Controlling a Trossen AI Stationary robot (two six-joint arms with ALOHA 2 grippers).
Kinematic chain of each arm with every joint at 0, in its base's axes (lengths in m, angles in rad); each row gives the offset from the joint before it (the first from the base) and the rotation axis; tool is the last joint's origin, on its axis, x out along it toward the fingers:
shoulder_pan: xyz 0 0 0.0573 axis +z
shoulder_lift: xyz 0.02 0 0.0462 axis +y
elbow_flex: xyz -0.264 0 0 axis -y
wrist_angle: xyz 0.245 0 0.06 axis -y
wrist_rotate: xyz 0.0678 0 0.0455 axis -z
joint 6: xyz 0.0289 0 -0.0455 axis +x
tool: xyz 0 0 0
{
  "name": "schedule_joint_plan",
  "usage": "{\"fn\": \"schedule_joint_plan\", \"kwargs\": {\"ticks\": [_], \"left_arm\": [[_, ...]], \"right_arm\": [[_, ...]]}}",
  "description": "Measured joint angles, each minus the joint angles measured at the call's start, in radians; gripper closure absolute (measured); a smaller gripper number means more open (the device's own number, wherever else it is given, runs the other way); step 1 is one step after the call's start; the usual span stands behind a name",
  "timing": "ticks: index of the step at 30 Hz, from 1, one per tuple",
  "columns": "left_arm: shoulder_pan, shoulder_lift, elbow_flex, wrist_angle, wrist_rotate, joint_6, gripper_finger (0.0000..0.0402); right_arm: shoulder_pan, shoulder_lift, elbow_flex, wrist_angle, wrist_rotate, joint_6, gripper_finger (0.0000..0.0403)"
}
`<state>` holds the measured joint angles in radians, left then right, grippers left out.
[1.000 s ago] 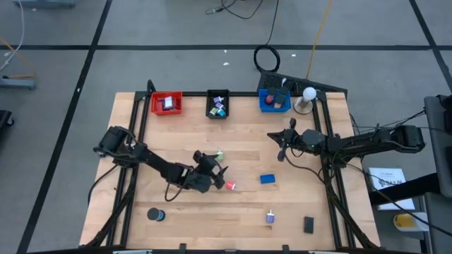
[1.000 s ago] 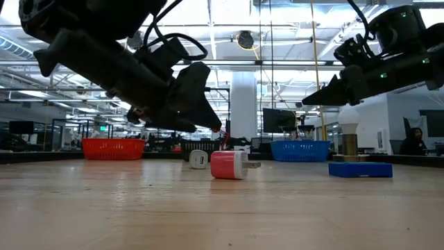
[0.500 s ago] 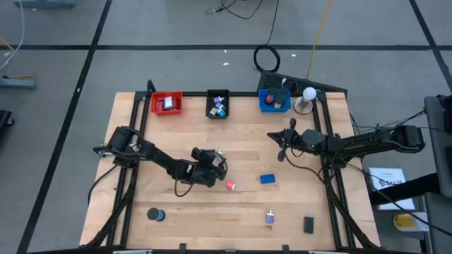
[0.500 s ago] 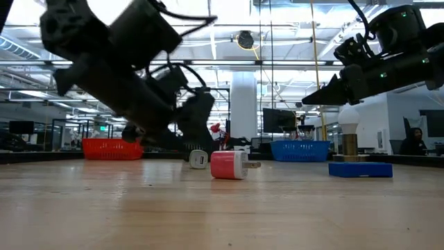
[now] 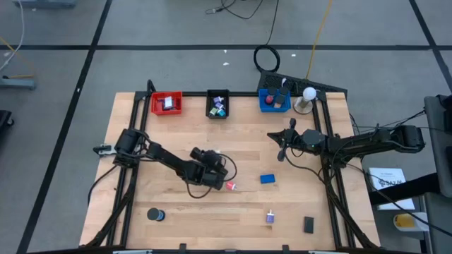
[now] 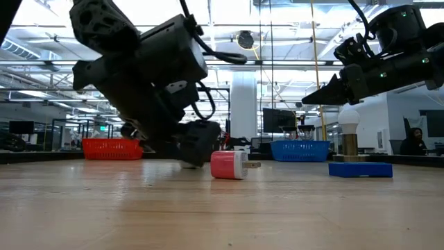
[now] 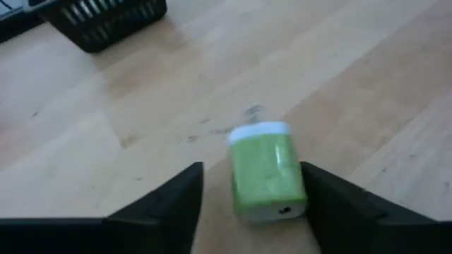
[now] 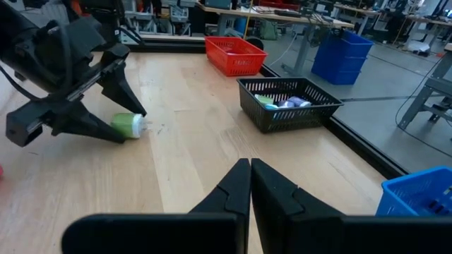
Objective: Pick & Place Office items
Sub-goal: Put the green charger adapter head into the black bin
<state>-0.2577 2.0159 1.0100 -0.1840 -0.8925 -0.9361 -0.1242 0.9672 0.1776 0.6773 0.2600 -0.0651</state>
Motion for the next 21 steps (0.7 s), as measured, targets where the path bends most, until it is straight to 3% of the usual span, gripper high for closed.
{"fn": "schedule_joint_plan", "kwargs": {"ticks": [5,8,13,17,19,21], "left_arm": [[0.001,-0.001,0.001,-0.031,0.030,-0.010,0.0236],[0.000,-0.001,0.001,-0.033,0.031,0.025,0.0258],[0.010,-0.031,0.000,-0.114,0.027,0.051,0.0259],[0.049,-0.146,-0.002,-0.239,-0.018,0.068,0.0252],[0.094,-0.218,-0.001,-0.262,-0.021,0.147,0.0255],[0.170,-0.278,-0.001,-0.247,0.050,0.284,0.0258]], "right_arm": [[0.000,0.000,0.000,0.000,0.000,0.000,0.0397],[0.000,0.000,0.000,0.000,0.000,0.000,0.0395],[0.000,0.000,0.000,0.000,0.000,-0.001,0.0396],[0.000,0.000,0.000,0.000,0.000,0.000,0.0394],[0.000,0.000,0.000,0.000,0.000,0.000,0.0394],[0.000,0.000,0.000,0.001,0.000,0.000,0.0395]]}}
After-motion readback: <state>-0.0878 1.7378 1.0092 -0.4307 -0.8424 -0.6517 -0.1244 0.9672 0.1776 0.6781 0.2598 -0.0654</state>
